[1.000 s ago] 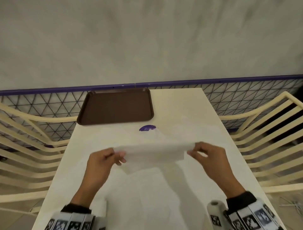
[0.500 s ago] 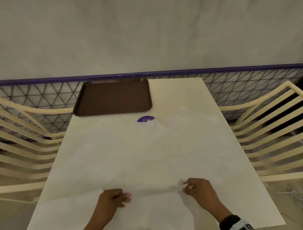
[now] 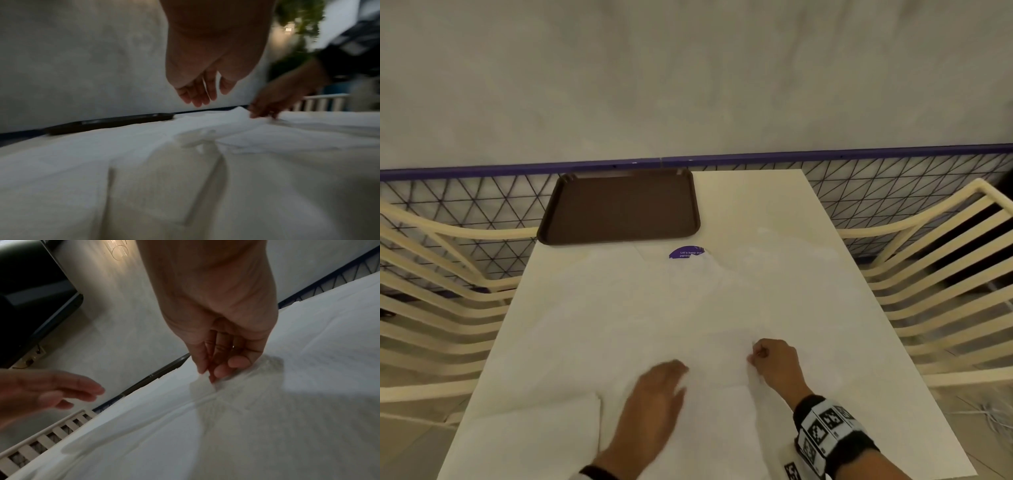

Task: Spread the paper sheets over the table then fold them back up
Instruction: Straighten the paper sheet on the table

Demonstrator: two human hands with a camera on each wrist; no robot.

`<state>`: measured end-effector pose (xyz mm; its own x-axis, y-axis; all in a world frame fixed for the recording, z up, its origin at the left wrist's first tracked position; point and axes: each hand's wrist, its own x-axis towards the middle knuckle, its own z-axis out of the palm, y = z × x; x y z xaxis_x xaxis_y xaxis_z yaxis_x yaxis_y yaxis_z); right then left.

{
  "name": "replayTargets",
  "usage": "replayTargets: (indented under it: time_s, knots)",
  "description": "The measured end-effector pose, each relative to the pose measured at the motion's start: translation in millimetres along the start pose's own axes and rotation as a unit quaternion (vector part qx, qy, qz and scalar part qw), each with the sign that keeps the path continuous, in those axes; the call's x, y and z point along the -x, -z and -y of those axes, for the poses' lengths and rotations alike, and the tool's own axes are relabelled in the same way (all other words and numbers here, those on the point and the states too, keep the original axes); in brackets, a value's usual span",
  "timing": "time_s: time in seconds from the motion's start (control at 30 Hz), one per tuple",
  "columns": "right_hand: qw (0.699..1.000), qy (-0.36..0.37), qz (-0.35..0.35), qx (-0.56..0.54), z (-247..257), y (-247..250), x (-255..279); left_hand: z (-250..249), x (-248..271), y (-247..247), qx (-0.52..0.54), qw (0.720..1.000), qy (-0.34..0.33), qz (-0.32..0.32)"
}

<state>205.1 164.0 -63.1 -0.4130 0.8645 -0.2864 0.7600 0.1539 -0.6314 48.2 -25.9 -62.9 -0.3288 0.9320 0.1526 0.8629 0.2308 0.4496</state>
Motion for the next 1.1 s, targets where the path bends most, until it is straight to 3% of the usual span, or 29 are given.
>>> replayTargets:
  time_s: [0.1, 0.23, 0.3, 0.37, 0.4, 0.5, 0.63, 0.73, 0.83, 0.9, 0.97, 1.07, 1.1]
  knots:
    - [1.0, 0.014, -0.021, 0.014, 1, 1, 8, -2, 17, -22, -0.075, 0.987, -0.022, 0.142]
    - [0.975, 0.159, -0.072, 0.136, 5, -12, 37, 16, 23, -42, -0.127, 0.975, -0.021, 0.183]
    - [0.948, 0.251, -0.011, 0.194, 13, -23, 53, 20, 26, -45, -0.143, 0.971, -0.031, 0.188]
    - [0.915, 0.289, 0.11, 0.261, 17, -37, 61, 22, 28, -48, -0.147, 0.97, -0.043, 0.191]
    - [0.894, 0.294, 0.162, 0.296, 16, -41, 62, 23, 28, -50, -0.146, 0.97, -0.046, 0.19]
    - [0.865, 0.256, 0.225, 0.369, 3, -55, 65, 27, 30, -53, -0.151, 0.968, -0.052, 0.192]
    - [0.887, 0.18, 0.258, 0.339, -23, -29, 57, 40, 39, -45, -0.168, 0.972, -0.049, 0.159]
    - [0.899, 0.152, 0.23, 0.339, -43, -10, 48, 54, 44, -41, -0.159, 0.975, -0.02, 0.151]
    - [0.884, 0.12, 0.252, 0.374, -22, 6, 57, 53, 44, -32, -0.156, 0.974, 0.031, 0.161]
    - [0.87, 0.205, 0.21, 0.395, -25, 6, 53, 42, 29, -18, -0.099, 0.985, 0.085, 0.113]
    - [0.869, 0.154, 0.26, 0.392, -23, 3, 55, 29, 10, -3, -0.033, 0.984, 0.168, 0.053]
    - [0.856, 0.165, 0.192, 0.45, -36, -9, 51, 24, -23, 1, 0.108, 0.935, 0.328, 0.081]
    - [0.862, 0.142, 0.215, 0.436, -27, -2, 55, 24, -33, 1, 0.158, 0.908, 0.375, 0.102]
